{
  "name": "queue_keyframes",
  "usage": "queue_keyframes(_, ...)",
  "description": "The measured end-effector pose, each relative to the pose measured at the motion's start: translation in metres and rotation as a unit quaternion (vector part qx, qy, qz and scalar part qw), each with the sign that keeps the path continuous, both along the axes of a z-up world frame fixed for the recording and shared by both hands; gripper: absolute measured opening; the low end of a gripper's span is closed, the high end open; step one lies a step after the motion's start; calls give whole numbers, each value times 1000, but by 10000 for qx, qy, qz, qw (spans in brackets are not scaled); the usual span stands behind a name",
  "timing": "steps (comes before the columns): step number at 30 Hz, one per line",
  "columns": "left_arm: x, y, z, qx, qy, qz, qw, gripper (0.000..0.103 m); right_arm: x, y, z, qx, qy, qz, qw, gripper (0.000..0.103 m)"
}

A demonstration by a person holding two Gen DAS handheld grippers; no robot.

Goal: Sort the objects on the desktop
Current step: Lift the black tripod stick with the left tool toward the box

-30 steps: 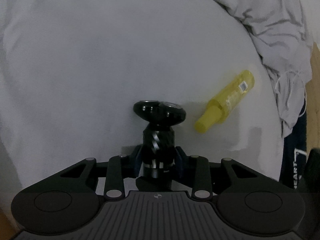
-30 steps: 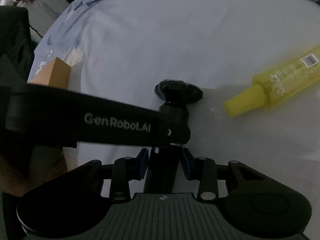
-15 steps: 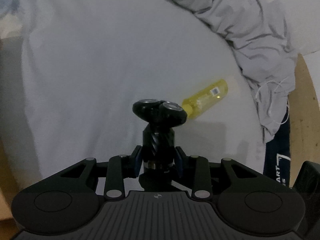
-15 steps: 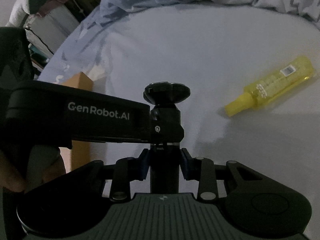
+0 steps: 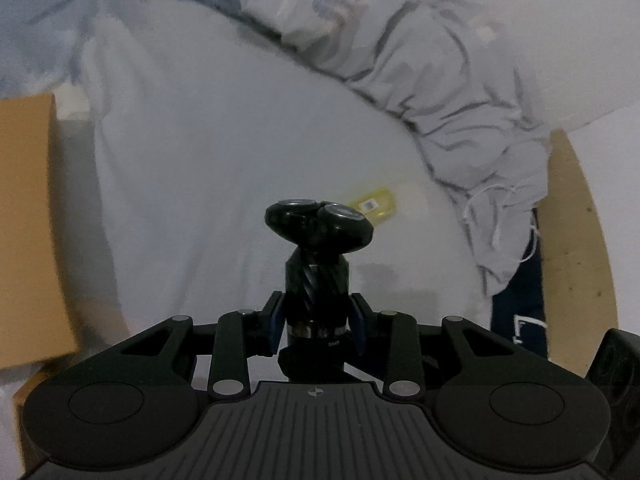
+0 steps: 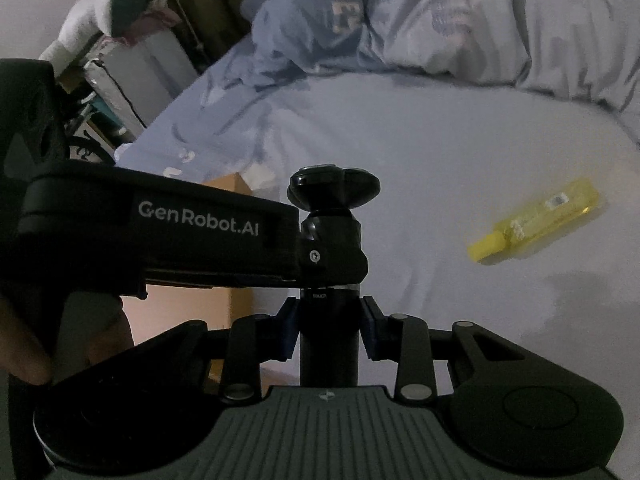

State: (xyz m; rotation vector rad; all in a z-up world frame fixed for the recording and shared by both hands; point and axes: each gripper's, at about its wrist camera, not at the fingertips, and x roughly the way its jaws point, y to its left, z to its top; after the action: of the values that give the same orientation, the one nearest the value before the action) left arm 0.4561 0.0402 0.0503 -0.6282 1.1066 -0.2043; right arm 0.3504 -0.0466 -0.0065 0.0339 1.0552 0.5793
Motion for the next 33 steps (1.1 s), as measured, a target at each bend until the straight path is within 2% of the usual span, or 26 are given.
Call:
queue_keyframes(6,-31,-1,56,-15,-377,19,9993,37,-16,-15,58,30,-373,24,9993,33)
queue_keyframes(11,-61,-4,101,-19,-692,36,9976,37,-35,-32,93,48,-667,34,9978,33)
queue_keyframes(16,-93,-6,135,17,-916,18,9958,37,-35,-74,141,96,-885,42,9960,33)
queue_keyframes(24,-146,-2,162,-3,-1166,-30,9932,37,-70,-70,167,64,-1136,58,9935,33)
queue_keyframes(33,-189,7,160,47,-1226,12,9924,37,-109,-62,169,83,-1201,117,9927,33)
